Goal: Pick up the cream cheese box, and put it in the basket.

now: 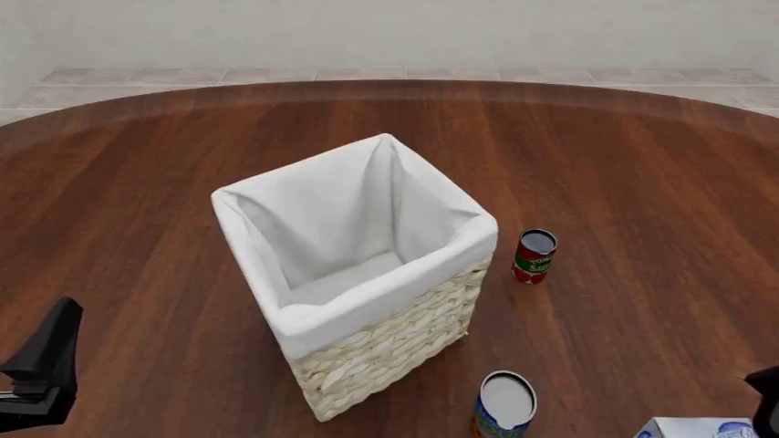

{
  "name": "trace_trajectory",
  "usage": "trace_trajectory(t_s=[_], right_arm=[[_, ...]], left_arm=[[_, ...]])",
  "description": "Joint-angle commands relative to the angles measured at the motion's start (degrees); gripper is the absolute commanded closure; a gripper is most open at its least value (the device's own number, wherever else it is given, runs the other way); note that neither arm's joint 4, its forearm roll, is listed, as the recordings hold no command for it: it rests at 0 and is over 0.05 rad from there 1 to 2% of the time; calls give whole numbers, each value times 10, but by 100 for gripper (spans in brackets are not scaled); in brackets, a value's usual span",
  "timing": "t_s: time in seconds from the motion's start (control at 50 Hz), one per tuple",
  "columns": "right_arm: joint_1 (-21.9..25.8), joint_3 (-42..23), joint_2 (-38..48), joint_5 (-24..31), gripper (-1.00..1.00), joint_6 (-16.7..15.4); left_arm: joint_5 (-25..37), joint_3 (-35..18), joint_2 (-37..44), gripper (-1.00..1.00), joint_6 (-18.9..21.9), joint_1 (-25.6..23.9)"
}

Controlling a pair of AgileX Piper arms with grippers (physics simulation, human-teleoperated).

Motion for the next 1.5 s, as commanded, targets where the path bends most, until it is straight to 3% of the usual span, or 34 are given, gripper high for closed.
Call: trace_trajectory(t_s=[0.02,0.24,0.84,1.12,1.26,1.34,1.44,1.5], right_arm=[[-32,10,-6,0,-100,-50],[-75,23,-20,0,-100,-106],[-110,14,-39,0,-100,-183],[-115,27,-52,0,-100,-215],[-106,24,-48,0,-100,-216],[-115,31,-64,0,-100,-243],[-109,34,-75,0,-100,-253],[-93,22,-67,0,-100,-235]], left_arm=[[1,0,1,-100,0,0],[1,1,1,-100,0,0],[1,1,1,-100,2,1],[2,1,1,-100,2,2],[2,2,2,-100,2,2],[2,2,2,-100,2,2],[3,2,2,-100,2,2],[3,2,1,-100,2,2]])
